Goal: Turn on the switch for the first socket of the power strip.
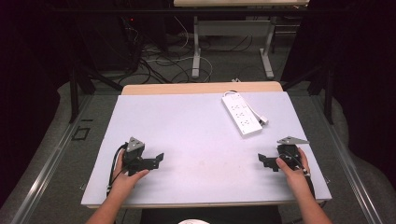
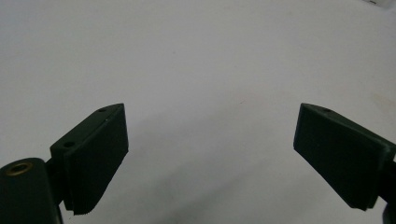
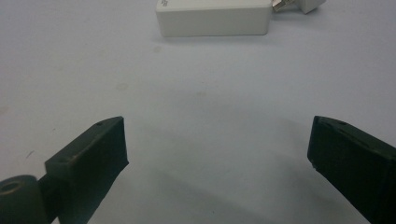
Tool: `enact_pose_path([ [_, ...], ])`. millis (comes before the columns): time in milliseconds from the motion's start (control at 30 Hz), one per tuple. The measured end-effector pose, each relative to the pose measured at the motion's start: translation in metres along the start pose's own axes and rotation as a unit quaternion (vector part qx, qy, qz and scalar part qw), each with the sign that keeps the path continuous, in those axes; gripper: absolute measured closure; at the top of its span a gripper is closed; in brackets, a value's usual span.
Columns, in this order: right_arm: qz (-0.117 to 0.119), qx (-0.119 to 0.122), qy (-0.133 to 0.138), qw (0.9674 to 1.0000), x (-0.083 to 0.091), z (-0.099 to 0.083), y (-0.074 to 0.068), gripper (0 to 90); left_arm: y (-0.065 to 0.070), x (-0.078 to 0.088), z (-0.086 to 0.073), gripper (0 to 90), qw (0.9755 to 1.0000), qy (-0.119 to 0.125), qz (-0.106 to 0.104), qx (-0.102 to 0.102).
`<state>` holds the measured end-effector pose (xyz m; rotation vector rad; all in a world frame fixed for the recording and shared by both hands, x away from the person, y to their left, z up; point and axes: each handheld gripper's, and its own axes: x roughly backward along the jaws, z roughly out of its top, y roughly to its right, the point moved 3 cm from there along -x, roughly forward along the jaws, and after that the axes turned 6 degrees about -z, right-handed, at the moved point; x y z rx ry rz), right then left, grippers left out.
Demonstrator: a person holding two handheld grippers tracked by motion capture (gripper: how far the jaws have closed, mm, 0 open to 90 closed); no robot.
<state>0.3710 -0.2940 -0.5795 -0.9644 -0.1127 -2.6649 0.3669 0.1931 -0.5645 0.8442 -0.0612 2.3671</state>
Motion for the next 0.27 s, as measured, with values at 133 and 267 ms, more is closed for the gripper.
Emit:
enact_pose_path([
  [133,-0.001,-0.001,-0.001,1.0000,-0.0007,-0.0003,-0.0003,5.1,0.0001,0.0005,0.0001,10.2,1.0000,0.001,0.000,0.001],
  [267,0.000,-0.001,-0.001,1.0000,-0.0006,0.0002,-0.0009,5.2,-0.0001,-0.0001,0.0000,10.2,1.0000,-0.001,0.001,0.000],
])
